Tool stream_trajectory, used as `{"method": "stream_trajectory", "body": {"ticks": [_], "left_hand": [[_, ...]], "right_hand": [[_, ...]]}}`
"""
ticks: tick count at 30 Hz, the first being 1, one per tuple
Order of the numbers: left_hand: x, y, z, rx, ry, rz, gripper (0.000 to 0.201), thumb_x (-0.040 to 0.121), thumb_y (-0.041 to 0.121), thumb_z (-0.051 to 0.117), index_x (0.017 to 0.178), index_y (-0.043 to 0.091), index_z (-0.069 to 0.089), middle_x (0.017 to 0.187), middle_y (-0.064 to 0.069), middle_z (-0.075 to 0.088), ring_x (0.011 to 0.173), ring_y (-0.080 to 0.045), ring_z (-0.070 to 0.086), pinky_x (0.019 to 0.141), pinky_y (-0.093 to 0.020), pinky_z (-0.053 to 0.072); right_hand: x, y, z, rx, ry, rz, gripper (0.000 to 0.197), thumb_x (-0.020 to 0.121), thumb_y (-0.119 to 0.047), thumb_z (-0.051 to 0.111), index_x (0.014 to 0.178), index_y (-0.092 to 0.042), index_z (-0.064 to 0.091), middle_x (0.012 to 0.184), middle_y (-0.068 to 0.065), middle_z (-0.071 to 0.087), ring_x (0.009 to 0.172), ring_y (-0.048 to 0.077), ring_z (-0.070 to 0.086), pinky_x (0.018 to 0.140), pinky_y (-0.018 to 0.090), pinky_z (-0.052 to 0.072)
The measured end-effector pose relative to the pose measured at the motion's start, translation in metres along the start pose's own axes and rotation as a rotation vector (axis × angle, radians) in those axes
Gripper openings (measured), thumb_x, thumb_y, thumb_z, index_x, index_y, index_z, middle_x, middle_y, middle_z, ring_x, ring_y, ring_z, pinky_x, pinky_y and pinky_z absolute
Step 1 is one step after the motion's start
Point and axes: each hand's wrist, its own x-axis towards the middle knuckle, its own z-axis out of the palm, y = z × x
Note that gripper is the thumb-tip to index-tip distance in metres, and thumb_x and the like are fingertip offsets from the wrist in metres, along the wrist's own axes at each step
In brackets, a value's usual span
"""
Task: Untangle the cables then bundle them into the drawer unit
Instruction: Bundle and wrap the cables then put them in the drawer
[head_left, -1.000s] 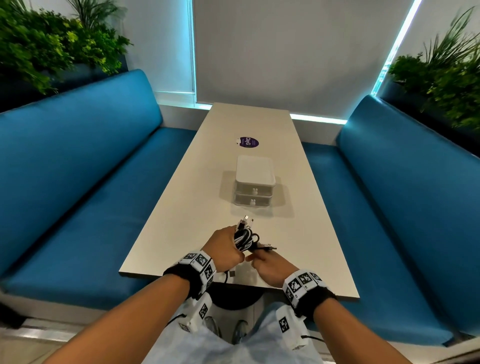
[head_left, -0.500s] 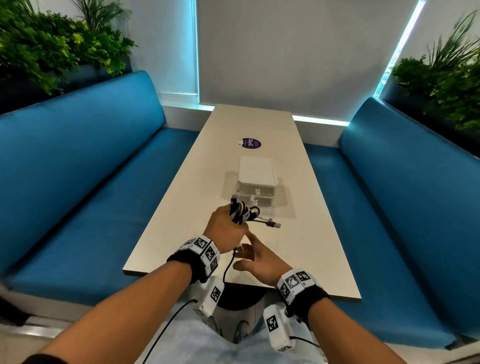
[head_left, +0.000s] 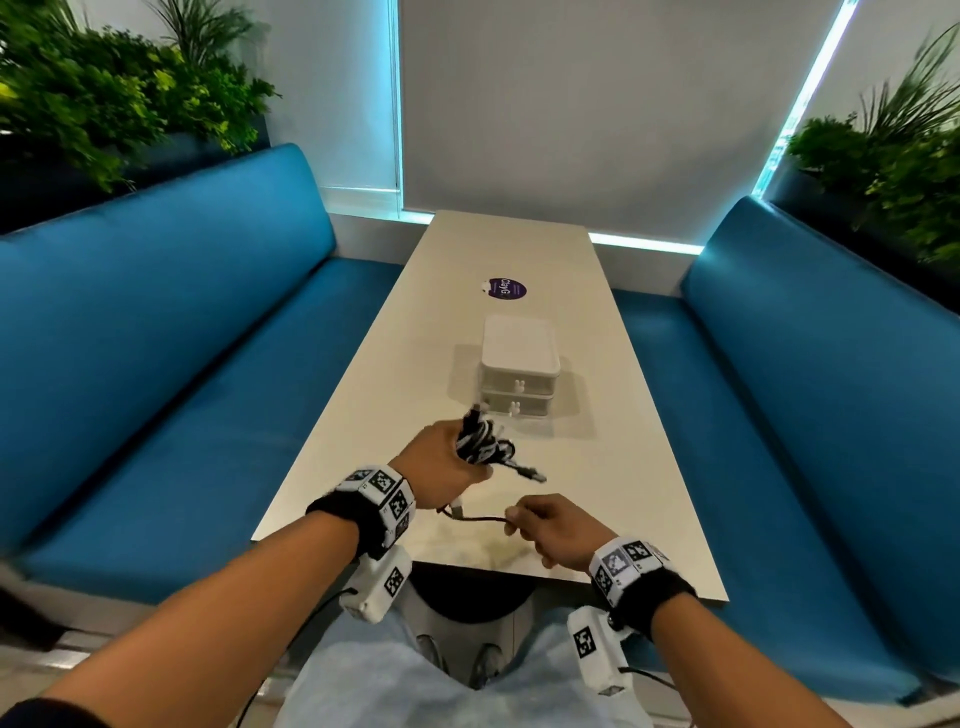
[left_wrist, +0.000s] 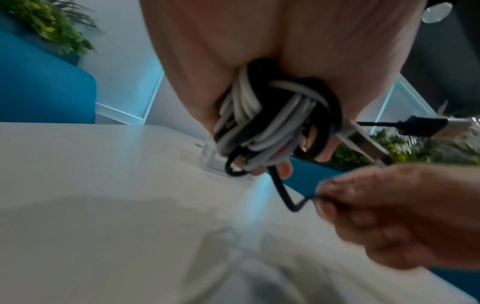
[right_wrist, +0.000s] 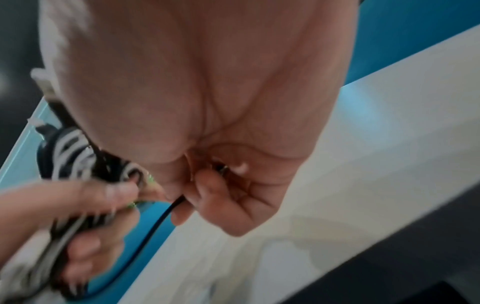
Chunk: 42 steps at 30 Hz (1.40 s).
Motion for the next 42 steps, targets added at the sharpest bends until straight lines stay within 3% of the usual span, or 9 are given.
{"method": "stream_trajectory", "body": {"ticks": [5,13,18,22,25,27,31,36,42], "left_hand": [[-0.014,-0.016,0.026,0.227,-0.207,0.017,0.018,0.076,0.025,0.074,0.089,0.022,0.062,0.087,0.007,0.067,0.081,-0.013,0.062,0.074,-0.03,0.049],[-0.019,-0.029,0.03,0.735,-0.275,0.148,0.026,0.082,0.034,0.061,0.105,0.024,0.055,0.096,-0.006,0.068,0.087,-0.03,0.063,0.071,-0.035,0.051],[-0.018,-0.019,0.029,1.009,-0.304,0.321,0.027,0.086,0.028,0.056,0.111,0.02,0.049,0.093,-0.01,0.067,0.082,-0.037,0.063,0.064,-0.035,0.04],[-0.019,-0.004,0.033,1.053,-0.312,0.504,0.033,0.087,0.017,0.054,0.12,0.018,0.051,0.095,-0.01,0.066,0.079,-0.037,0.063,0.062,-0.035,0.038],[-0.016,0.008,0.033,1.023,-0.276,0.616,0.038,0.087,0.011,0.057,0.125,0.015,0.056,0.116,-0.012,0.063,0.092,-0.037,0.063,0.073,-0.042,0.049],[-0.012,0.01,0.029,1.026,-0.207,0.6,0.039,0.09,0.014,0.055,0.129,0.016,0.053,0.123,-0.008,0.061,0.099,-0.032,0.061,0.081,-0.041,0.047],[-0.013,0.008,0.025,1.148,-0.213,0.646,0.024,0.087,0.024,0.046,0.104,0.018,0.062,0.08,0.001,0.067,0.069,-0.021,0.063,0.062,-0.03,0.041],[-0.011,-0.011,0.038,1.268,-0.144,0.783,0.016,0.076,0.023,0.071,0.085,0.014,0.061,0.063,0.0,0.061,0.053,-0.021,0.057,0.053,-0.028,0.041],[-0.009,-0.018,0.054,1.315,-0.05,0.675,0.016,0.068,0.019,0.075,0.079,0.014,0.063,0.059,0.0,0.059,0.049,-0.021,0.055,0.051,-0.029,0.041]], "right_hand": [[0.004,0.002,-0.005,0.265,-0.008,0.016,0.022,0.094,0.004,0.042,0.079,-0.007,0.055,0.061,0.003,0.04,0.055,0.016,0.037,0.054,0.026,0.036],[-0.001,0.015,-0.011,0.285,-0.011,0.044,0.023,0.098,0.001,0.041,0.106,-0.008,0.06,0.09,0.007,0.071,0.073,0.015,0.065,0.067,0.023,0.049],[0.006,0.003,-0.026,0.096,0.142,-0.033,0.034,0.097,-0.043,0.053,0.121,-0.019,0.059,0.12,0.001,0.066,0.106,0.013,0.063,0.098,0.037,0.049],[0.007,-0.03,-0.037,-0.087,-0.078,-0.102,0.07,0.075,-0.068,0.065,0.132,-0.029,0.054,0.126,-0.011,0.063,0.118,0.006,0.057,0.107,0.032,0.04],[0.01,-0.041,-0.033,-0.064,-0.239,-0.077,0.082,0.061,-0.077,0.07,0.127,-0.031,0.054,0.121,-0.005,0.067,0.113,0.011,0.063,0.105,0.038,0.045],[0.012,-0.037,-0.026,0.149,-0.311,-0.069,0.092,0.055,-0.071,0.08,0.124,-0.014,0.057,0.117,0.007,0.068,0.108,0.02,0.066,0.099,0.039,0.05],[0.007,-0.035,-0.015,0.289,-0.489,0.071,0.1,0.052,-0.057,0.089,0.123,0.005,0.055,0.099,0.014,0.068,0.089,0.026,0.068,0.08,0.035,0.057],[-0.001,-0.032,-0.003,0.095,-0.407,0.232,0.047,0.065,-0.028,0.088,0.103,-0.009,0.067,0.091,0.01,0.064,0.076,0.02,0.064,0.072,0.04,0.058],[0.002,-0.036,0.009,-0.248,-0.139,0.19,0.012,0.066,-0.018,0.077,0.067,-0.017,0.065,0.07,0.0,0.066,0.063,0.02,0.066,0.056,0.027,0.057]]}}
